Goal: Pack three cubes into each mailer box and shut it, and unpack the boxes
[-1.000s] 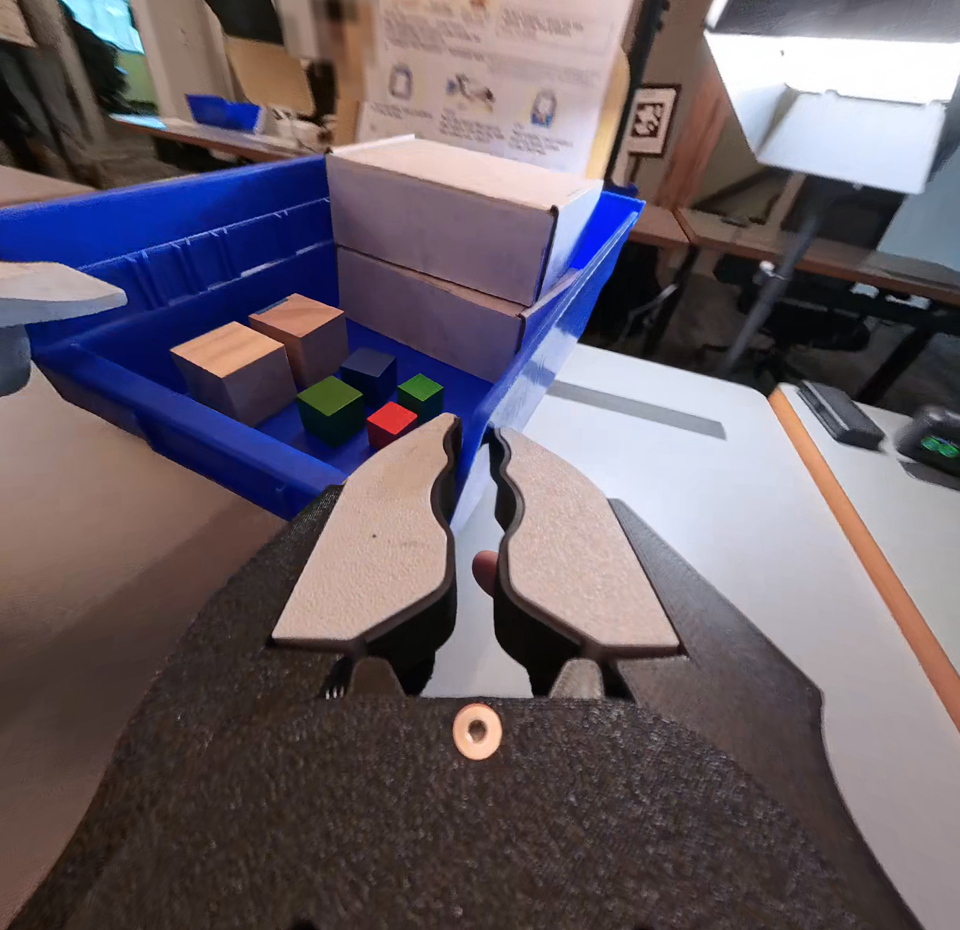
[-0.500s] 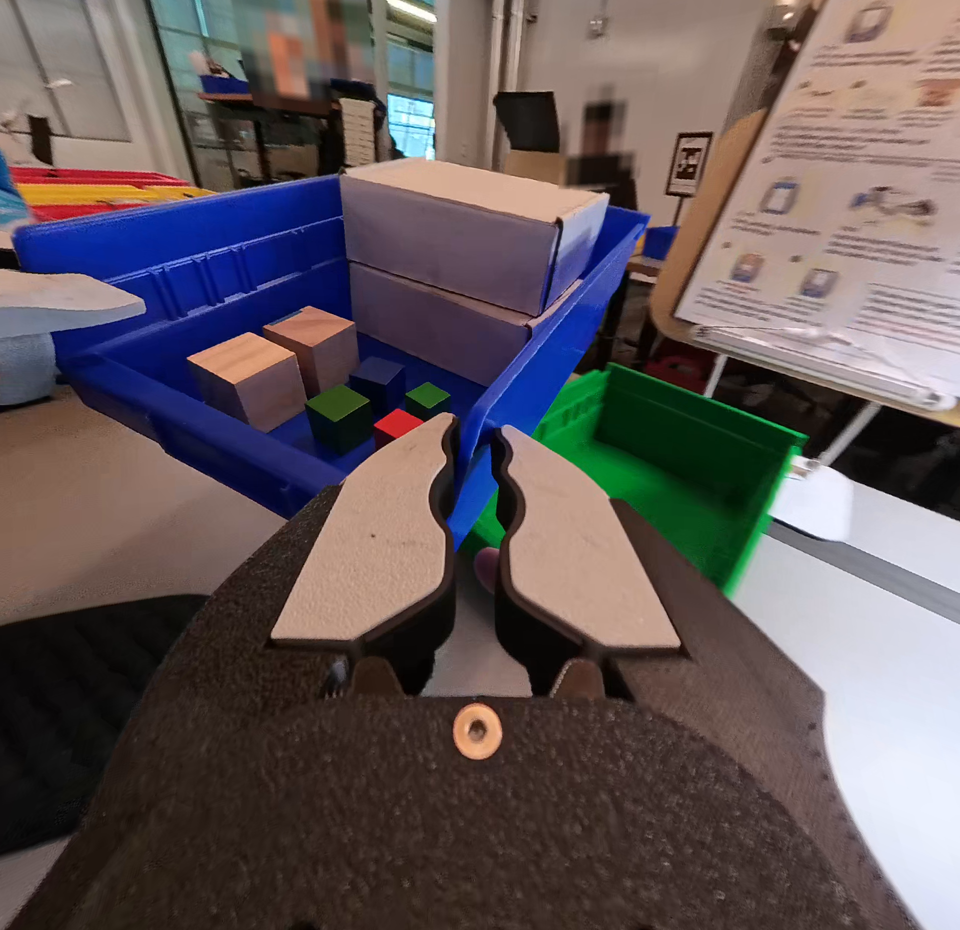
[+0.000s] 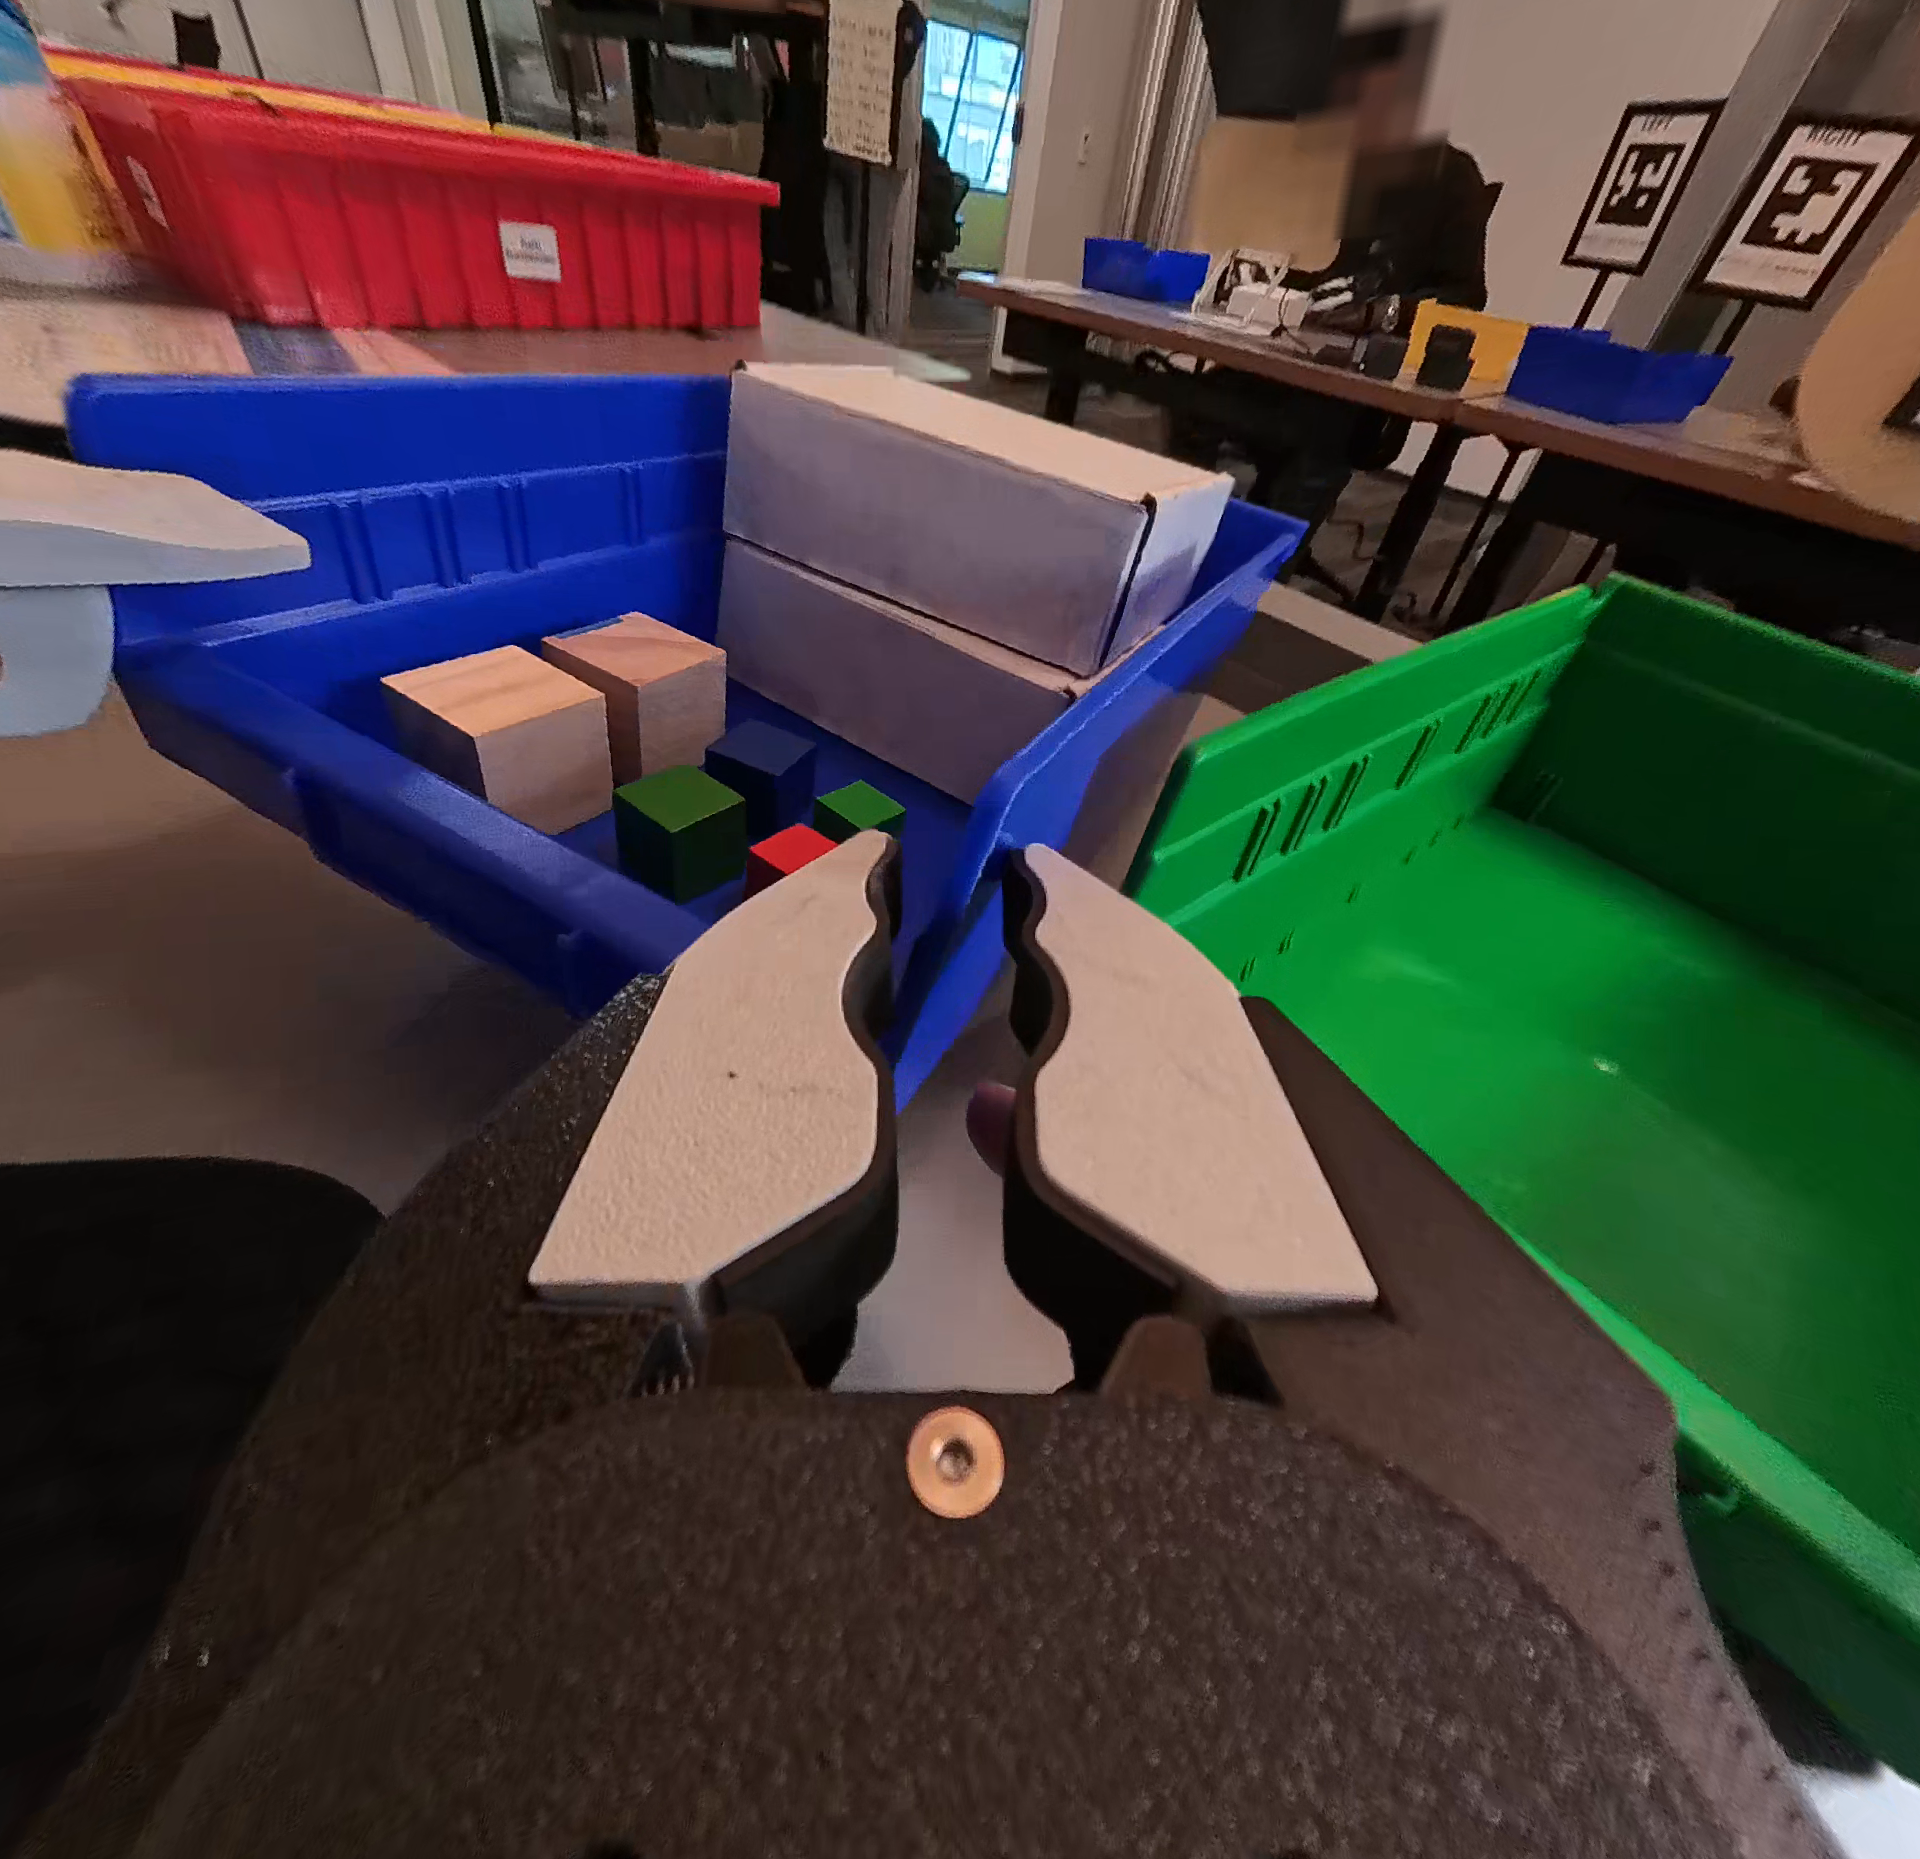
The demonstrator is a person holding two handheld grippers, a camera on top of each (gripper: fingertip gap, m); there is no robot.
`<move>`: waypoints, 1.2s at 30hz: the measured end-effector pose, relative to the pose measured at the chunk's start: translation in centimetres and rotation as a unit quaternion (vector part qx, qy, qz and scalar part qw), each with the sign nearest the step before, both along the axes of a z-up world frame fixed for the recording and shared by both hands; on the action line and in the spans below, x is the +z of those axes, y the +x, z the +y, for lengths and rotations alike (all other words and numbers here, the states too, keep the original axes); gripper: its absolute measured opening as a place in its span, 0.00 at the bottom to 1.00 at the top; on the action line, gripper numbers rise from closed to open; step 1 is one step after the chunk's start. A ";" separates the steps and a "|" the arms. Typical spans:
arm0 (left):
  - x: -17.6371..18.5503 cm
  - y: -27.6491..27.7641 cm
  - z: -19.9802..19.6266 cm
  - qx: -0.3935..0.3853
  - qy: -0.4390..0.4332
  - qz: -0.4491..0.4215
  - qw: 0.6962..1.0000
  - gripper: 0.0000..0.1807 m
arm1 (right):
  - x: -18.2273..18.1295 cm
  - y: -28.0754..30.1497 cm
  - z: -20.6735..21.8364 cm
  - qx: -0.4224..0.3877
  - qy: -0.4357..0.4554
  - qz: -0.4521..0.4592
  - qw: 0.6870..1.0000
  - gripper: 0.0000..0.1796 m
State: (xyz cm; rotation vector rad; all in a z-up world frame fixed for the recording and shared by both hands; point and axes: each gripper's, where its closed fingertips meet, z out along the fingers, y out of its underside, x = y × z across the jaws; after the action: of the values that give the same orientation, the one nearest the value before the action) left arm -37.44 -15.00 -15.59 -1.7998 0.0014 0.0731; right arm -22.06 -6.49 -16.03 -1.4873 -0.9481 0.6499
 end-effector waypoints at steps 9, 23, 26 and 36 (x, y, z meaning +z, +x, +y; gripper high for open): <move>-3.1 -1.0 1.3 0.013 -0.038 -0.025 0.999 0.09 | -2.8 -0.5 0.7 0.042 -0.013 -0.075 0.996 0.11; -0.8 7.6 2.9 -0.191 -0.179 0.167 0.951 0.33 | -5.5 7.5 5.6 0.110 0.014 -0.406 0.907 0.33; -4.8 9.6 3.8 -0.239 -0.253 0.233 0.908 0.36 | -6.7 7.5 6.8 0.103 0.038 -0.448 0.887 0.31; -9.6 10.7 4.9 -0.315 -0.337 0.288 0.839 0.19 | -7.6 10.3 6.8 0.122 0.020 -0.466 0.876 0.17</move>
State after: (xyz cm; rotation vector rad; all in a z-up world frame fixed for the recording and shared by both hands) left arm -26.73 -10.11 -25.19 -2.3123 1.1788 0.1530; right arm -11.74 0.27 -23.60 -1.6628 -1.8932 0.0298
